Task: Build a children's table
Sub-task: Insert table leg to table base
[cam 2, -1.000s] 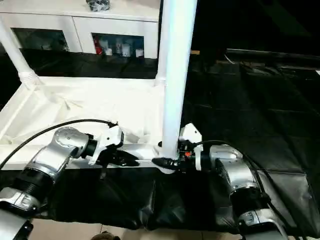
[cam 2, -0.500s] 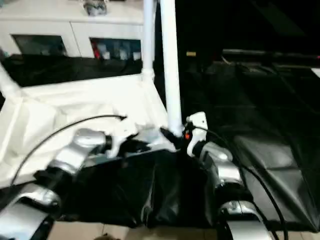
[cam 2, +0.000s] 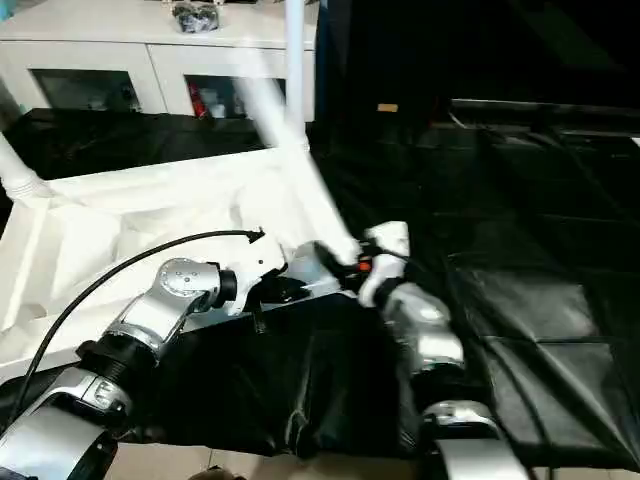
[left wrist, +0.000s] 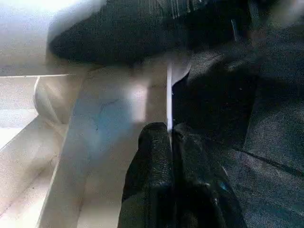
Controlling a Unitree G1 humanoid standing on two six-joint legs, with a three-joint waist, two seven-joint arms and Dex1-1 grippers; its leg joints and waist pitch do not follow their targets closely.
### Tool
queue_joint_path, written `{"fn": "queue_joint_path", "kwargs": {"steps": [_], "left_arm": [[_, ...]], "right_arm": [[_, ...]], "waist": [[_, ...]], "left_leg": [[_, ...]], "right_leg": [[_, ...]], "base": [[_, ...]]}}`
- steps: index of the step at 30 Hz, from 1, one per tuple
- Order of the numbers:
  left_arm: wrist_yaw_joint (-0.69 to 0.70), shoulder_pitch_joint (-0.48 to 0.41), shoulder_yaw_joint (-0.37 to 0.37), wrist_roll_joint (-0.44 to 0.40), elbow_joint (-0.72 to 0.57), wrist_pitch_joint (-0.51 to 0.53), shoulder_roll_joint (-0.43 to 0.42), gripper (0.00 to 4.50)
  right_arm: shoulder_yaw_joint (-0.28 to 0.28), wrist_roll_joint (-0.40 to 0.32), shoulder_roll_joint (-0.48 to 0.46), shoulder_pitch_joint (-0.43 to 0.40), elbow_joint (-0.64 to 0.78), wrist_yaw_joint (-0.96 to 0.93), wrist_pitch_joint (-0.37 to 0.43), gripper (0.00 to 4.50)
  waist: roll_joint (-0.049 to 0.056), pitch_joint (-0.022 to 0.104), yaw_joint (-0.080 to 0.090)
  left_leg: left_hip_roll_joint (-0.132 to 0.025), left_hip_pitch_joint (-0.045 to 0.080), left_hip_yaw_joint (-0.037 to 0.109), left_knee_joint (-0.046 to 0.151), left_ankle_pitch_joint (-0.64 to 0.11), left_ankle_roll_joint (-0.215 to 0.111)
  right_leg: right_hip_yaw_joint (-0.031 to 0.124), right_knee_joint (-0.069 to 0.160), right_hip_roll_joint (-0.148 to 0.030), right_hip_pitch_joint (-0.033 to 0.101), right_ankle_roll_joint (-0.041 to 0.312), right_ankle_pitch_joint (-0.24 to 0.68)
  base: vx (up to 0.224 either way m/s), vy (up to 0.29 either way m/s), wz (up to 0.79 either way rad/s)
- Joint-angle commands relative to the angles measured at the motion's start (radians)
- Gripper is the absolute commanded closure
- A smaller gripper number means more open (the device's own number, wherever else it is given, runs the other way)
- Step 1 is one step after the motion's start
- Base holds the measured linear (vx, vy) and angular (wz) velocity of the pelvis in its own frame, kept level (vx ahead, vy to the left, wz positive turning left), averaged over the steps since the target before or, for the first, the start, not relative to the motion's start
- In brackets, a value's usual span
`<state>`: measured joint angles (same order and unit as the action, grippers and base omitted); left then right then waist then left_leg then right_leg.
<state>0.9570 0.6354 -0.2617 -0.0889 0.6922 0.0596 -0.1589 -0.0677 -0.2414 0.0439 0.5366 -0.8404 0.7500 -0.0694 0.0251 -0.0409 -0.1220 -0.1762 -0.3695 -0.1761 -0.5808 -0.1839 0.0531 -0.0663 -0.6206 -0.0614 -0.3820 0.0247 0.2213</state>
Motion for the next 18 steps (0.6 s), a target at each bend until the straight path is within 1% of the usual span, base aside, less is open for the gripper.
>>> {"fn": "queue_joint_path", "kwargs": {"steps": [1, 2, 3, 4, 5, 6, 7, 8, 9, 10, 11, 12, 13, 14, 15, 16, 18], "left_arm": [[0.010, 0.011, 0.042, 0.067, -0.032, -0.032, 0.019, 3.88], [0.008, 0.021, 0.073, 0.088, -0.027, -0.026, 0.012, 3.74], [0.008, 0.022, 0.076, 0.090, -0.026, -0.026, 0.011, 3.59], [0.011, 0.029, 0.095, 0.106, -0.024, -0.020, 0.005, 3.51], [0.009, 0.036, 0.109, 0.118, -0.021, -0.013, 0.001, 3.51], [0.009, 0.037, 0.111, 0.120, -0.021, -0.012, 0.000, 3.49], [0.011, 0.041, 0.121, 0.130, -0.019, -0.008, -0.003, 3.42], [0.013, 0.044, 0.126, 0.135, -0.017, -0.007, -0.005, 3.16], [0.020, 0.053, 0.152, 0.164, -0.022, 0.023, -0.014, 3.16], [0.029, 0.054, 0.163, 0.180, -0.029, 0.042, -0.018, 3.07], [0.029, 0.054, 0.163, 0.180, -0.029, 0.042, -0.018, 3.02], [0.043, 0.055, 0.179, 0.208, -0.043, 0.078, -0.029, 2.90], [0.050, 0.055, 0.191, 0.223, -0.050, 0.104, -0.038, 2.75], [0.059, 0.054, 0.201, 0.235, -0.055, 0.131, -0.048, 2.66], [0.060, 0.054, 0.202, 0.236, -0.055, 0.134, -0.049, 2.62], [0.070, 0.051, 0.204, 0.244, -0.059, 0.149, -0.057, 2.62], [0.085, 0.043, 0.211, 0.260, -0.071, 0.168, -0.071, 2.44]], "right_arm": [[0.003, 0.009, 0.013, -0.016, -0.033, 0.012, 0.015, 1.73], [-0.001, 0.008, 0.014, -0.014, -0.035, 0.019, 0.010, 1.73], [-0.001, 0.008, 0.014, -0.014, -0.035, 0.020, 0.010, 1.73], [-0.002, 0.007, 0.015, -0.012, -0.036, 0.023, 0.007, 1.73], [-0.003, 0.006, 0.016, -0.010, -0.037, 0.026, 0.005, 1.73], [-0.003, 0.005, 0.016, -0.010, -0.037, 0.027, 0.005, 1.73], [-0.004, 0.005, 0.017, -0.007, -0.038, 0.029, 0.005, 1.73], [-0.005, 0.004, 0.017, -0.006, -0.039, 0.030, 0.005, 1.73], [-0.004, 0.002, 0.020, 0.000, -0.041, 0.032, 0.002, 1.73], [-0.004, 0.001, 0.021, 0.002, -0.040, 0.033, 0.001, 1.73], [-0.004, 0.001, 0.021, 0.002, -0.040, 0.033, 0.001, 1.73], [-0.005, -0.001, 0.023, 0.004, -0.039, 0.037, 0.001, 1.73], [-0.007, -0.003, 0.024, 0.005, -0.035, 0.040, 0.002, 1.73], [-0.009, -0.006, 0.026, 0.005, -0.030, 0.044, 0.003, 1.73], [-0.009, -0.007, 0.026, 0.005, -0.030, 0.044, 0.003, 1.73], [-0.011, -0.008, 0.027, 0.006, -0.026, 0.046, 0.003, 1.73], [-0.016, -0.014, 0.028, 0.005, -0.018, 0.052, 0.005, 1.73]], "waist": [[-0.005, 0.055, 0.001], [-0.004, 0.058, -0.003], [-0.004, 0.058, -0.003], [-0.005, 0.061, -0.001], [-0.005, 0.063, -0.001], [-0.006, 0.068, 0.001], [-0.007, 0.068, 0.002], [-0.009, 0.070, 0.005], [-0.009, 0.070, 0.006], [-0.009, 0.071, 0.004], [-0.009, 0.071, 0.003], [-0.009, 0.067, 0.004], [-0.008, 0.066, 0.004], [-0.009, 0.063, 0.004], [-0.007, 0.063, 0.003], [-0.008, 0.060, 0.005], [-0.007, 0.059, 0.005]], "left_leg": [[-0.071, 0.016, 0.020, 0.068, -0.171, -0.063], [-0.073, 0.012, 0.020, 0.066, -0.121, -0.074], [-0.073, 0.012, 0.020, 0.066, -0.121, -0.074], [-0.073, 0.006, 0.022, 0.064, -0.095, -0.087], [-0.072, 0.007, 0.022, 0.062, -0.086, -0.091], [-0.071, 0.005, 0.021, 0.057, -0.060, -0.105], [-0.070, 0.003, 0.021, 0.054, -0.045, -0.114], [-0.065, -0.004, 0.019, 0.047, -0.016, -0.144], [-0.065, -0.005, 0.019, 0.046, -0.013, -0.150], [-0.064, -0.006, 0.017, 0.043, -0.009, -0.158], [-0.064, -0.007, 0.017, 0.043, -0.011, -0.159], [-0.065, -0.007, 0.016, 0.043, -0.030, -0.158], [-0.066, -0.007, 0.016, 0.045, -0.049, -0.149], [-0.068, -0.004, 0.015, 0.047, -0.069, -0.138], [-0.069, -0.002, 0.016, 0.049, -0.077, -0.131], [-0.069, -0.002, 0.015, 0.050, -0.094, -0.119], [-0.071, 0.000, 0.015, 0.053, -0.107, -0.105]], "right_leg": [[0.059, 0.083, -0.106, 0.034, 0.233, 0.109], [0.056, 0.069, -0.101, 0.036, 0.245, 0.013], [0.056, 0.069, -0.101, 0.036, 0.245, 0.013], [0.052, 0.060, -0.101, 0.041, 0.247, -0.052], [0.051, 0.057, -0.101, 0.041, 0.250, -0.074], [0.051, 0.050, -0.101, 0.041, 0.258, -0.127], [0.050, 0.047, -0.100, 0.042, 0.261, -0.154], [0.048, 0.043, -0.101, 0.043, 0.266, -0.208], [0.048, 0.042, -0.102, 0.043, 0.266, -0.214], [0.047, 0.042, -0.101, 0.042, 0.269, -0.216], [0.046, 0.041, -0.102, 0.041, 0.269, -0.213], [0.046, 0.045, -0.101, 0.039, 0.269, -0.181], [0.046, 0.048, -0.101, 0.038, 0.267, -0.138], [0.046, 0.052, -0.100, 0.036, 0.266, -0.093], [0.046, 0.053, -0.101, 0.035, 0.265, -0.073], [0.047, 0.056, -0.099, 0.034, 0.264, -0.039], [0.048, 0.057, -0.098, 0.033, 0.262, -0.013]], "base": [[0.000, 0.000, 0.00], [0.000, 0.000, 0.00], [0.000, 0.000, 0.00], [0.000, 0.000, 0.00], [0.000, 0.000, 0.00], [0.000, 0.000, 0.00], [0.000, 0.000, 0.00], [0.000, 0.000, 0.00], [0.000, 0.000, 0.00], [0.000, 0.000, 0.00], [0.000, 0.000, 0.00], [0.000, 0.000, 0.00], [0.000, 0.000, 0.00], [0.000, 0.000, 0.00], [0.000, 0.000, 0.00], [0.000, 0.000, 0.00], [0.000, 0.000, 0.00]]}}
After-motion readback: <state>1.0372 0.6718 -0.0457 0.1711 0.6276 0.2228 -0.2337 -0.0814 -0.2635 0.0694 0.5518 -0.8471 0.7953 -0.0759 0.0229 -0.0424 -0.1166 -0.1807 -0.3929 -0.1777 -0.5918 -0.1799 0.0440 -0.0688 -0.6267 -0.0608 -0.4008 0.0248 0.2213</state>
